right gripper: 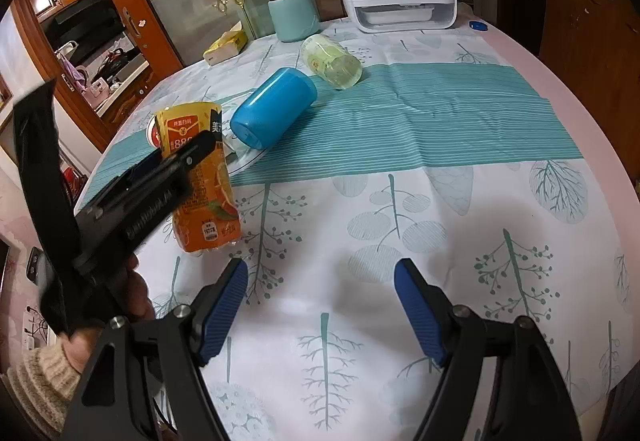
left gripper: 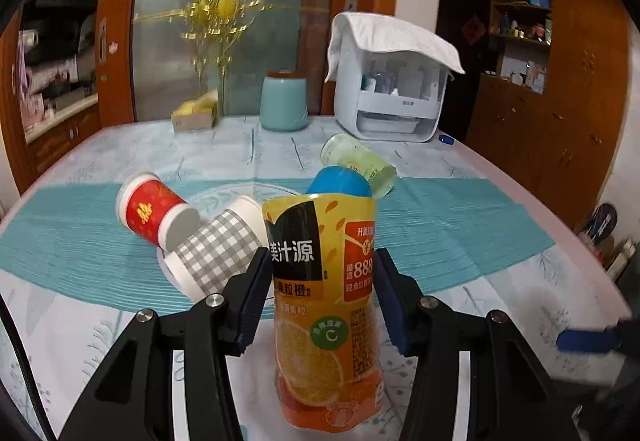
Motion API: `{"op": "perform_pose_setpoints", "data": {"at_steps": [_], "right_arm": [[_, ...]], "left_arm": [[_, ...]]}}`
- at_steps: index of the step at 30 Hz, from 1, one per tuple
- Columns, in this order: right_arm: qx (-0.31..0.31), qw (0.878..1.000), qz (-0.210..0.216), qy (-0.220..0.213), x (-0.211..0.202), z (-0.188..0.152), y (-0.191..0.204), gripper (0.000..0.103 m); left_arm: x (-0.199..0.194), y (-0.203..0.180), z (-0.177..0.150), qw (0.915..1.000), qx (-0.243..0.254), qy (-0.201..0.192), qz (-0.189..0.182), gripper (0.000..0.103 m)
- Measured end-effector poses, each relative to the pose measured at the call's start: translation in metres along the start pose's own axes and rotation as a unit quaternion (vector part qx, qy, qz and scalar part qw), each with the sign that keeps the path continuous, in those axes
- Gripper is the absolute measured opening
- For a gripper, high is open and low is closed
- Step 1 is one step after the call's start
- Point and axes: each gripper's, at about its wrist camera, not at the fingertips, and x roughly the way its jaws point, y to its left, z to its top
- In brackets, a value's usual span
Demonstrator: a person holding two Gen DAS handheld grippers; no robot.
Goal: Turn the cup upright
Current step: 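Lift the orange cup with the left tool and rotate it open end up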
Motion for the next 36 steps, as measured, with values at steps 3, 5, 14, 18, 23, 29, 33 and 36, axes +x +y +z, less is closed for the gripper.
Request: {"op": "perform_pose_setpoints", "data": {"at_steps": [3, 5, 14, 18, 23, 29, 33, 36], "right_arm": [[-0.002, 1.000, 0.000, 0.003, 0.001, -0.001, 0.001, 0.076], [-0.003, 1.000, 0.003, 0.004, 0.001, -0.001, 0.001, 0.076], [-0.006, 0.999, 0.031, 0.019, 0.008, 0.001, 0.008, 0.076], [-0.024, 0.997, 0.066, 0.027, 0.010, -0.002, 0.020, 0.076], [-0.051, 0.996, 0.067, 0.036, 0.022, -0.004, 0.036, 0.076], [-0.043, 0.997, 0.053, 0.038, 0.033, 0.000, 0.035, 0.076], [-0.043, 0.997, 0.047, 0.034, 0.039, 0.002, 0.036, 0.076], [-0.046, 0.997, 0.043, 0.036, 0.044, 0.002, 0.037, 0.076]], "left_arm": [[-0.009, -0.002, -0.007, 0.9999, 0.013, -0.004, -0.008, 0.050], [-0.015, -0.002, -0.012, 0.9998, 0.011, -0.003, -0.017, 0.050], [-0.041, 0.003, 0.002, 0.9984, -0.005, -0.012, -0.055, 0.053], [-0.039, 0.006, 0.003, 0.9978, -0.017, -0.004, -0.064, 0.054], [-0.040, 0.009, 0.003, 0.9953, -0.038, 0.009, -0.088, 0.054], [-0.044, 0.008, -0.001, 0.9943, -0.039, 0.019, -0.098, 0.054], [-0.048, 0.002, -0.004, 0.9967, -0.012, 0.010, -0.080, 0.054], [-0.046, -0.002, -0.009, 0.9974, 0.001, 0.013, -0.072, 0.054]]}}
